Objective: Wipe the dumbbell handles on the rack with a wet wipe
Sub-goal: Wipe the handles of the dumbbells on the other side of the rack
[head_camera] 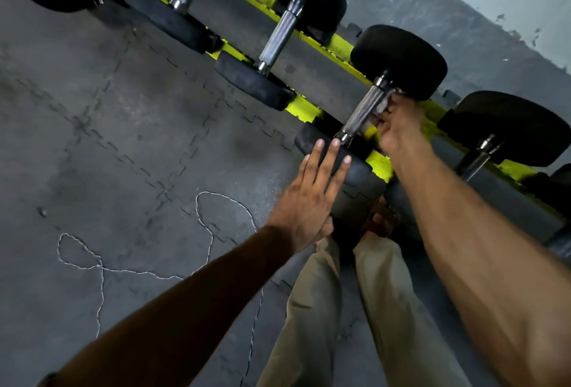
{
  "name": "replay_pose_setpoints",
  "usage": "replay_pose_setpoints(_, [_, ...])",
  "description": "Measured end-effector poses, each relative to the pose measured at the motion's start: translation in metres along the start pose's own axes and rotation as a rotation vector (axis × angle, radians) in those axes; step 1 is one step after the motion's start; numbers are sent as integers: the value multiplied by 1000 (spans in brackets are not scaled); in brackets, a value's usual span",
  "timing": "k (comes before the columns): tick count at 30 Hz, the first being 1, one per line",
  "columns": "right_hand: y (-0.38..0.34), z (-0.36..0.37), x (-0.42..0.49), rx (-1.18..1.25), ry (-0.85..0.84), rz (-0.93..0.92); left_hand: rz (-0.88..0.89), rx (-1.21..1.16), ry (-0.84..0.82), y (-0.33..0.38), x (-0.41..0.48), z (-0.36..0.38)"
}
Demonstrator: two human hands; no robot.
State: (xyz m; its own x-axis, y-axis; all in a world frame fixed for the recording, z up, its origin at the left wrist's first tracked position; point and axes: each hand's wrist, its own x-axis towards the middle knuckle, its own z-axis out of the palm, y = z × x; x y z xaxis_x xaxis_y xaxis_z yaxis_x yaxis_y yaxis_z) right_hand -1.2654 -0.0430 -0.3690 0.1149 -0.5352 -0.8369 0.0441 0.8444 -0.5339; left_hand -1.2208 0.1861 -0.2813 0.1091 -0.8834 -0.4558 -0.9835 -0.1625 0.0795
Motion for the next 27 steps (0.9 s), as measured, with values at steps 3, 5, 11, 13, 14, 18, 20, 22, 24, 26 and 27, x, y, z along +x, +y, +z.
replay_pose_setpoints(3, [0, 1, 7, 103, -103, 130, -5, 2, 5, 0, 1, 0])
replay_pose_setpoints(5, [5, 3, 8, 141, -129, 170, 2, 11, -5, 0, -1, 0])
replay_pose_setpoints(11, [0, 12, 22, 321, -160, 151, 9, 5, -1, -1, 0, -2])
replay_pose_setpoints(13, [5, 18, 23, 342, -143, 96, 7, -4, -12, -2, 0, -1])
replay_pose_setpoints(14, [9, 22, 20, 341, -67, 31, 4, -4, -15, -2, -1, -1])
replay_pose_setpoints(18, [32, 15, 16, 26, 275, -313, -2, 19, -31, -4, -3, -1])
replay_pose_setpoints(20, [35, 12, 1, -179, 375, -529, 1, 23, -30, -4, -3, -1])
replay_pose_setpoints(22, [39, 4, -15, -533, 372, -793, 0, 10, -22, -3, -3, -2])
replay_pose_setpoints(24, [38, 1, -32, -911, 252, -1021, -3, 16, -24, -3, -2, -3])
replay_pose_setpoints(26, [31, 0, -34, -1231, 140, -1200, -9, 24, -33, -3, -1, -3])
replay_pose_setpoints(27, [26, -2, -31, -1349, 119, -1262, -12, 28, -36, -2, -1, -3])
